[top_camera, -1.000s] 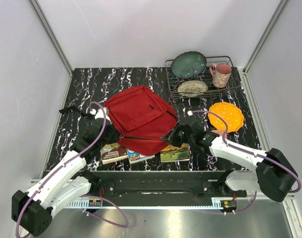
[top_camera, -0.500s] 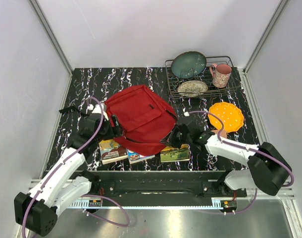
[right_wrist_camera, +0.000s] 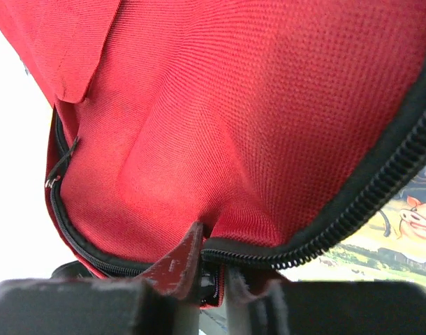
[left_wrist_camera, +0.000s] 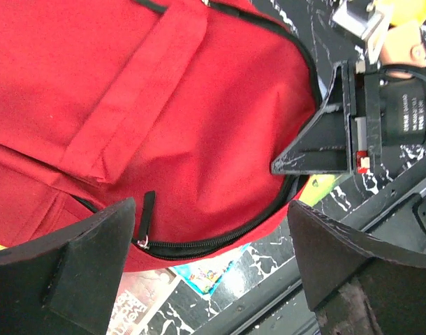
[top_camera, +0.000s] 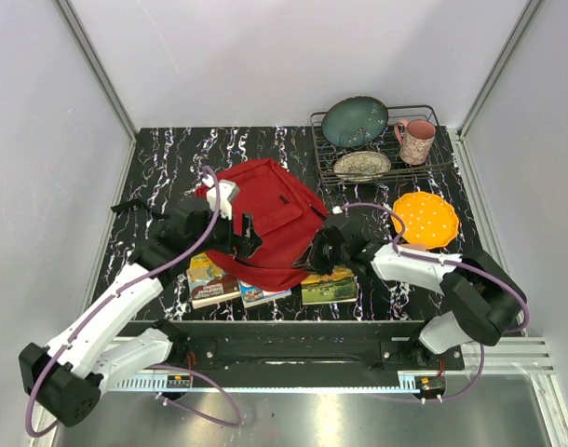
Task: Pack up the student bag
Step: Unzip the student bag at the center of the board, then pick up the book from the center of the board.
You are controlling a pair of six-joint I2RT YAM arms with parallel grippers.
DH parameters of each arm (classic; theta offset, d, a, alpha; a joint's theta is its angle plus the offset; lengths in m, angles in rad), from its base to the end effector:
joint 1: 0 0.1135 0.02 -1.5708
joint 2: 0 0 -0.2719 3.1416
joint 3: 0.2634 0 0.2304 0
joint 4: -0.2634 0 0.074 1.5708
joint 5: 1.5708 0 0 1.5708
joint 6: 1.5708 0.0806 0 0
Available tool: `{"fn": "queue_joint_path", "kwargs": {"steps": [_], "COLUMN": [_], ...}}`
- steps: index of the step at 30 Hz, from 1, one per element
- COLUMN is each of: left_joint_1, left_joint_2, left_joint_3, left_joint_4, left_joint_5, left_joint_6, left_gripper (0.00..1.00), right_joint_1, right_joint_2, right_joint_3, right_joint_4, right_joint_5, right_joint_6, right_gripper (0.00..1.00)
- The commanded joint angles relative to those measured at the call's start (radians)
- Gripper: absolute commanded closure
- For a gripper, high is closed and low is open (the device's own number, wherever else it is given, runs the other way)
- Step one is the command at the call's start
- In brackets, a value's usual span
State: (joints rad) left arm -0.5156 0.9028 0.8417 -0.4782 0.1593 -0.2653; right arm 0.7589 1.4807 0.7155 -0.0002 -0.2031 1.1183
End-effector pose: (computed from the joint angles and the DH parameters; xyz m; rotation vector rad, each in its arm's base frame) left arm 0.1756 -0.1142 0.2944 0.3675 2.1362 -0.6271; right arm 0.2122 0.2236 0.1675 0.3567 2.6001 1.0589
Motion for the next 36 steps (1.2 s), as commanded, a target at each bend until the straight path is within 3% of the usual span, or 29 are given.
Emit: {"fn": "queue_joint_path", "kwargs": {"steps": [1,4,10,11,13,15,19,24,27,32,36], "left_joint_1": [-0.032,-0.035,-0.035,-0.034,-0.035,-0.034,-0.034,-0.063,-0.139,-0.207,-0.277], "left_joint_2": [0.036,0.002,-0.094,-0.099,-0.105,-0.102,-0.076,0.014,0.082,0.200,0.283], "left_joint_3": [0.039,0.042,0.025,0.020,0.010,-0.010,-0.038,-0.026,-0.001,0.023,0.031], "left_joint_4": [0.016,0.020,0.000,-0.010,-0.019,-0.013,0.035,0.114,0.159,0.243,0.308], "left_joint_5": [-0.027,-0.087,-0.153,-0.158,-0.156,-0.155,-0.096,-0.032,-0.059,0.012,0.074], "left_joint_6": [0.018,-0.017,-0.028,-0.029,-0.031,-0.037,-0.054,-0.084,-0.100,-0.155,-0.190], "left_gripper": [0.07,0.07,0.02,0.01,0.01,0.01,0.01,0.01,0.01,0.01,0.01], "right_joint_1": [-0.012,-0.012,-0.012,-0.012,-0.012,-0.012,-0.012,-0.016,-0.059,-0.226,-0.288], "right_joint_2": [0.061,0.162,0.309,0.314,0.297,0.267,0.065,-0.190,-0.305,-0.332,-0.313], "right_joint_3": [0.076,0.211,0.424,0.432,0.415,0.359,0.230,0.084,0.013,-0.021,-0.033], "right_joint_4": [0.054,0.080,0.105,0.095,0.063,0.031,-0.130,-0.328,-0.408,-0.477,-0.489], "right_joint_5": [0.013,-0.041,-0.124,-0.124,-0.101,-0.088,0.043,0.284,0.341,0.306,0.251], "right_joint_6": [-0.035,-0.049,-0.046,-0.043,-0.063,-0.084,-0.130,-0.137,-0.129,-0.188,-0.238], "right_gripper": [0.88,0.92,0.90,0.86,0.57,0.37,0.23,0.18,0.14,0.12,0.13]}}
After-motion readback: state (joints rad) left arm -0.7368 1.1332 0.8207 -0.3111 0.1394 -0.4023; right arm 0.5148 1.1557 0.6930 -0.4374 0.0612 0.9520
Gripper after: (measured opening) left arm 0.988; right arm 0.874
